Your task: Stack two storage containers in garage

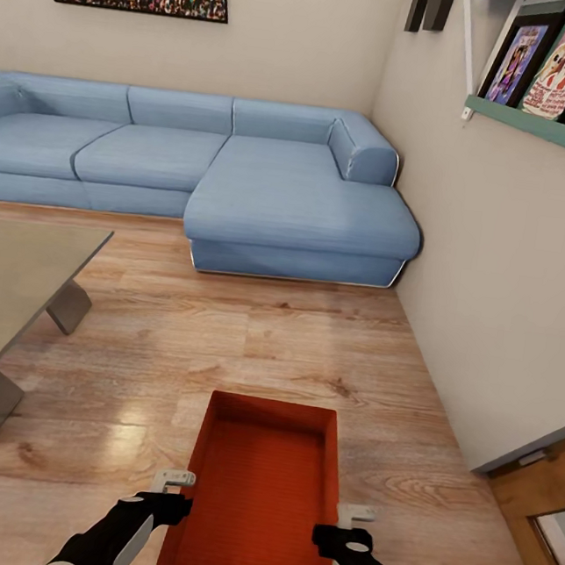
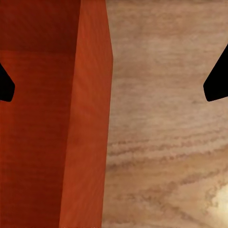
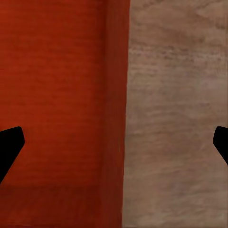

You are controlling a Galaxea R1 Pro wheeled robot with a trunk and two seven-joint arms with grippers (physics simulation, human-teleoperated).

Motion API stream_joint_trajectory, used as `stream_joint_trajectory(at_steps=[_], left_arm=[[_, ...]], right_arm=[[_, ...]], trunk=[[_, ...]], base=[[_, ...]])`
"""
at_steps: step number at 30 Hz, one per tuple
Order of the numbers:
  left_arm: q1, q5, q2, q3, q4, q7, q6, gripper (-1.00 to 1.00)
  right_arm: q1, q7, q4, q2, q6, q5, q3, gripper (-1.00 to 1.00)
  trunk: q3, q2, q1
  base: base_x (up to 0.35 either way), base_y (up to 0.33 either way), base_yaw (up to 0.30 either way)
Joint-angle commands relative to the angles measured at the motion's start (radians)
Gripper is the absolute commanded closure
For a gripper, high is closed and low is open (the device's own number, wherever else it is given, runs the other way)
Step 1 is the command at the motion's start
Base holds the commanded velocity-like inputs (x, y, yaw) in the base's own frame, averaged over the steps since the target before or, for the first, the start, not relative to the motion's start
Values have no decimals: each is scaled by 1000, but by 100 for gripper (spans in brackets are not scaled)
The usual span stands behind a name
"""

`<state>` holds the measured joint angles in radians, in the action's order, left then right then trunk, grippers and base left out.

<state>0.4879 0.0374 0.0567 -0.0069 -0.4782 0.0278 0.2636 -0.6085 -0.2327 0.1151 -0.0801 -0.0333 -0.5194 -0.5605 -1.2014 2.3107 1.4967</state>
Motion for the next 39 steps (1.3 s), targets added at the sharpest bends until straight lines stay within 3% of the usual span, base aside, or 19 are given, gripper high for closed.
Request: stream_joint_trajectory(at_steps=[1,9,24,39], left_arm=[[0,4,0,-1,-2,3,6,-100],[0,4,0,-1,-2,3,5,-100],[0,4,0,-1,-2,3,5,-100],[1,5,2,-1,0,2,1,-100]], right_arm=[[-1,-4,-1,-3,-3,-10,-8,-100],[-1,-3,-3,-21,-3,1,-7,-100],[-1,-3,-4,-8,-5,6,-7,-100],[-1,-3,-4,-12,-5,6,-7,-100]], trunk=[[-1,0,0],[-1,0,0],[-1,0,0],[-1,0,0]], base=[[0,0,0],[0,0,0],[0,0,0],[0,0,0]])
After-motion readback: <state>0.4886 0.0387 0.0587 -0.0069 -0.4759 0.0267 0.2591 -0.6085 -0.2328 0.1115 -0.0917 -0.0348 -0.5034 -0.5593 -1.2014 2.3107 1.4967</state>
